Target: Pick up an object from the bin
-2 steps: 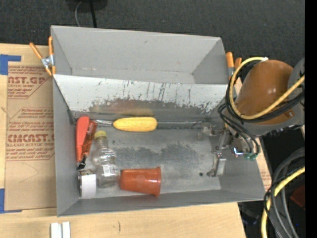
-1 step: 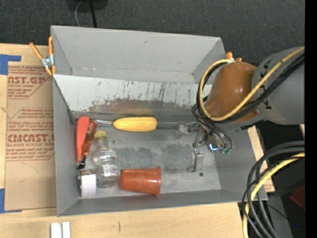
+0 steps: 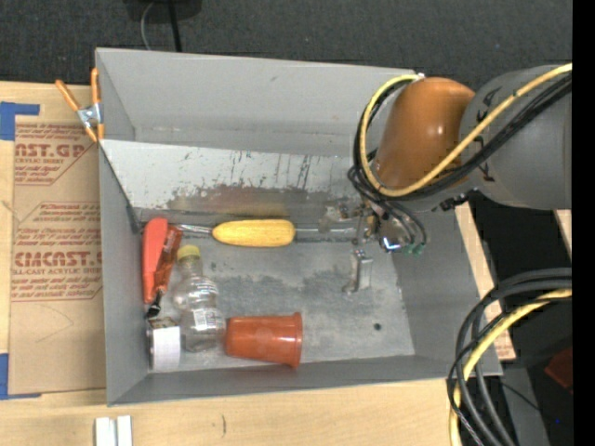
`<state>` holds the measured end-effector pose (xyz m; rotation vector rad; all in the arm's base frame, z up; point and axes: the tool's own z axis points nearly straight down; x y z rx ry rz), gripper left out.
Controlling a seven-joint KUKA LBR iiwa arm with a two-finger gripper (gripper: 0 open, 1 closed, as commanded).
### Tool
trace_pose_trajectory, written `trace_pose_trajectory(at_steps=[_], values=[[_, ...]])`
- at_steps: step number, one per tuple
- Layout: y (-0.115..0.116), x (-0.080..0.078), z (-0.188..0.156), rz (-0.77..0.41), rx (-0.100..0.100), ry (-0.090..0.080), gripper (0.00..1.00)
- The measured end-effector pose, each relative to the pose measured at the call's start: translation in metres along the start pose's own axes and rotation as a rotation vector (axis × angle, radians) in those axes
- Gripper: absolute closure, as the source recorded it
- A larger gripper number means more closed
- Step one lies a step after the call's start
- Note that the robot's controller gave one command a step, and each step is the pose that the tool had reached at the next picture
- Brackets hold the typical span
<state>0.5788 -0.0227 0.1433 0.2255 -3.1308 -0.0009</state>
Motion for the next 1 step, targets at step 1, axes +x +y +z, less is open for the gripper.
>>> trace_pose_trajectory(at_steps=[1], values=[[-0.0136, -0.0023, -0.0018, 0.245, 0.000, -0.008, 0.00]])
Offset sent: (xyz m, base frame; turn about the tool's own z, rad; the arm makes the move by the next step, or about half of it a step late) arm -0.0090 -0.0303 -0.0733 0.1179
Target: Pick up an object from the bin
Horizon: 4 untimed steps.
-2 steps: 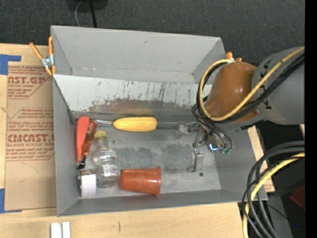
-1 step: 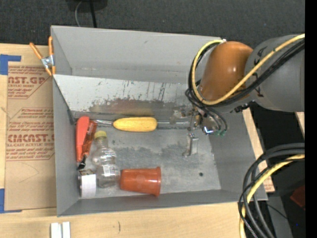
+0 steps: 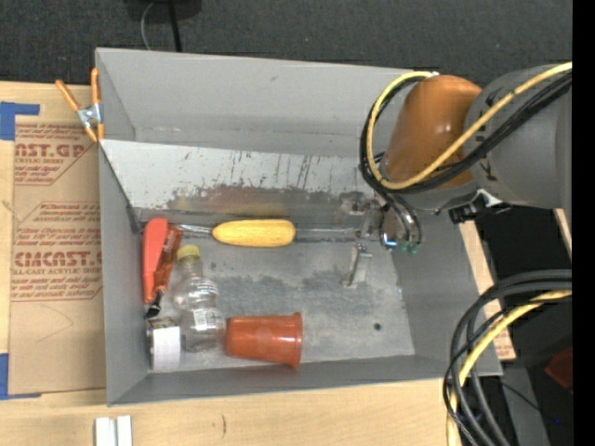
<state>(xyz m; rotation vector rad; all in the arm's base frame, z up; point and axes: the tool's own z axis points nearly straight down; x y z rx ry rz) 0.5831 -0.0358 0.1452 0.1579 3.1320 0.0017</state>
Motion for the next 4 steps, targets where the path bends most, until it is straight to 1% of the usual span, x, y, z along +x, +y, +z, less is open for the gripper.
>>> trace_pose_trajectory(at_steps=[1, 2, 3, 4], values=[[-0.009, 0.006, 0.040, 0.093, 0.002, 0.004, 0.00], [-0.012, 0.012, 0.076, 0.148, -0.001, 0.000, 1.00], [-0.012, 0.012, 0.075, 0.146, 0.000, -0.001, 1.00], [-0.012, 0.013, 0.070, 0.147, 0.000, 0.005, 1.00]])
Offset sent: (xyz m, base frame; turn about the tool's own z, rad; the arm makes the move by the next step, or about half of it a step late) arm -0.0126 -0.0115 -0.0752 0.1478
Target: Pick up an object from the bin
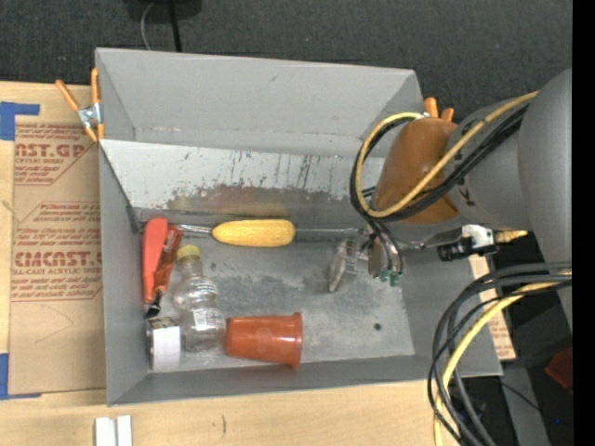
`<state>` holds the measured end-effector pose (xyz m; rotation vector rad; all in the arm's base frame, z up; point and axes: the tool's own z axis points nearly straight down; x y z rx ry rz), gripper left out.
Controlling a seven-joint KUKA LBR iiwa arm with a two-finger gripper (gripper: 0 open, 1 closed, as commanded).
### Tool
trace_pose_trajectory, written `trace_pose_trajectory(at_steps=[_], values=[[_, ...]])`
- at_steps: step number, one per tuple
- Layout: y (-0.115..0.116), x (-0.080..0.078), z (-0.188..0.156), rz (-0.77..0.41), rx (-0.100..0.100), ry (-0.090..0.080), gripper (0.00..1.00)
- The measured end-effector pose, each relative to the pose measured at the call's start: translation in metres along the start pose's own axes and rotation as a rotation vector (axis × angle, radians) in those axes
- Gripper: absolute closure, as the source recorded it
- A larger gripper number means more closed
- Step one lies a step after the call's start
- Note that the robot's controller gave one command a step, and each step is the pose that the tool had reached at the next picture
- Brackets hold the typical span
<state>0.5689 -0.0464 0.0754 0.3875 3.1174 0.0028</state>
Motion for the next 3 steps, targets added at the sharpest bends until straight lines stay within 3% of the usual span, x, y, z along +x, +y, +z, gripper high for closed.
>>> trace_pose_trajectory(at_steps=[1, 2, 3], values=[[0.000, 0.001, -0.022, 0.000, -0.001, 0.001, 1.00], [0.001, -0.003, -0.037, 0.000, -0.002, -0.011, 1.00], [0.001, -0.001, -0.044, 0.000, -0.001, -0.001, 1.00]])
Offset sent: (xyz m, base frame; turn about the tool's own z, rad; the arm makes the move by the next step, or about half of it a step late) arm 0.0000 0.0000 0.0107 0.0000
